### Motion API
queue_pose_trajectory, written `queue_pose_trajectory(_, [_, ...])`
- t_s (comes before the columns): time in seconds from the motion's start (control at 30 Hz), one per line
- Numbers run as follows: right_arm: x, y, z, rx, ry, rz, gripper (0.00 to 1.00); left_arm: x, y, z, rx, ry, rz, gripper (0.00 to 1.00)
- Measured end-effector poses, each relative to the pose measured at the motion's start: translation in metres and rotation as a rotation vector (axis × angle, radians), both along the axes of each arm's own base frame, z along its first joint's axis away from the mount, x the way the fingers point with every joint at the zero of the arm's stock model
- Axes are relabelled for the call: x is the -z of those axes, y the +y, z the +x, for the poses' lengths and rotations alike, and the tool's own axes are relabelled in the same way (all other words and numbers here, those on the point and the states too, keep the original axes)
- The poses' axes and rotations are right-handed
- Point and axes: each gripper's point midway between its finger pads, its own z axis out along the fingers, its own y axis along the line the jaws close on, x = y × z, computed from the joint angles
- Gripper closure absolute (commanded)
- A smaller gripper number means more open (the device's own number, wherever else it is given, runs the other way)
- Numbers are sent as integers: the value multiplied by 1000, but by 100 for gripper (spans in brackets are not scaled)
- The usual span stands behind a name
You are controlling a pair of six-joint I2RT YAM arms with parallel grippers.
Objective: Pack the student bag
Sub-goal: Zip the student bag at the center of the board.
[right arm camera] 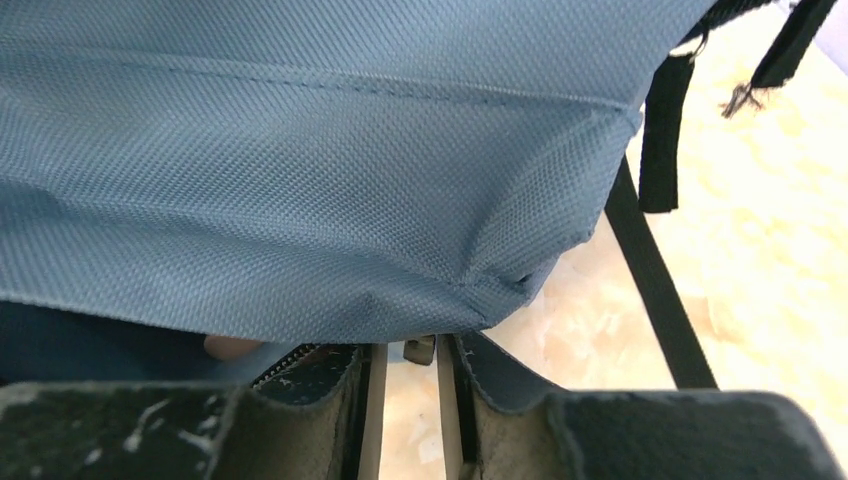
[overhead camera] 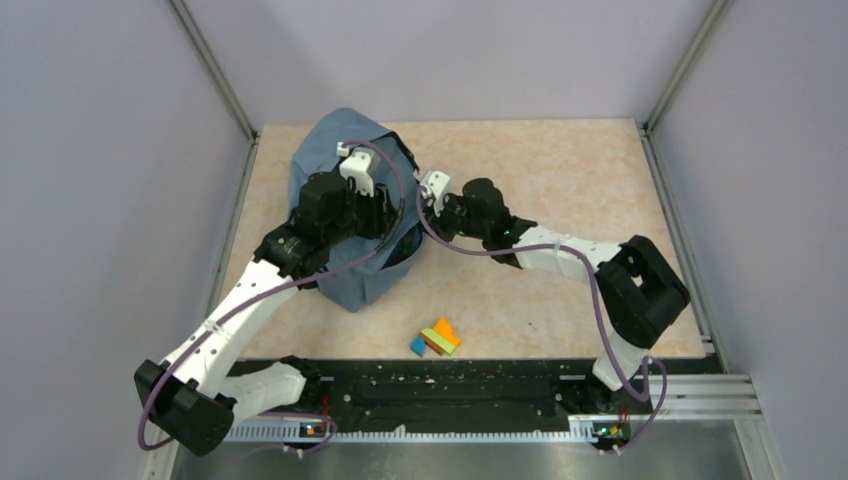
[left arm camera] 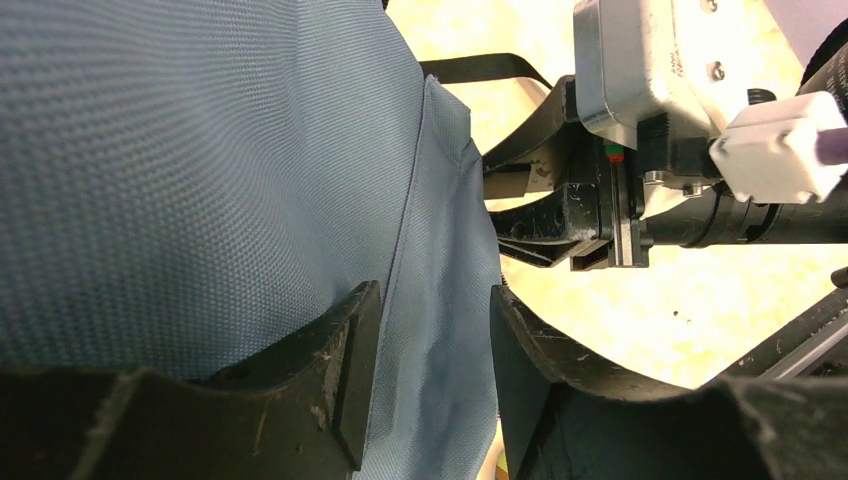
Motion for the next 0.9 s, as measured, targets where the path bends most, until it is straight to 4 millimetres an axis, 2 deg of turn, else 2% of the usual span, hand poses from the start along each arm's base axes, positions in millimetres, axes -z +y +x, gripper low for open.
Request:
queue_pose_trajectory(0.1, [5, -4, -2, 14, 14, -4, 84, 0, 0, 0, -1, 0, 0, 50])
queue_pose_trajectory(0.2, [5, -7, -4, 27, 20, -1, 100, 0, 0, 0, -2, 0, 1, 50])
queue_pose_trajectory(0.53, [6, -18, -21, 20, 26, 35, 100, 0, 0, 0, -3, -1, 1, 50])
queue_pose_trajectory(0.9, [6, -2, -50, -26, 61, 30, 100, 1, -4, 3, -1, 11, -23, 50])
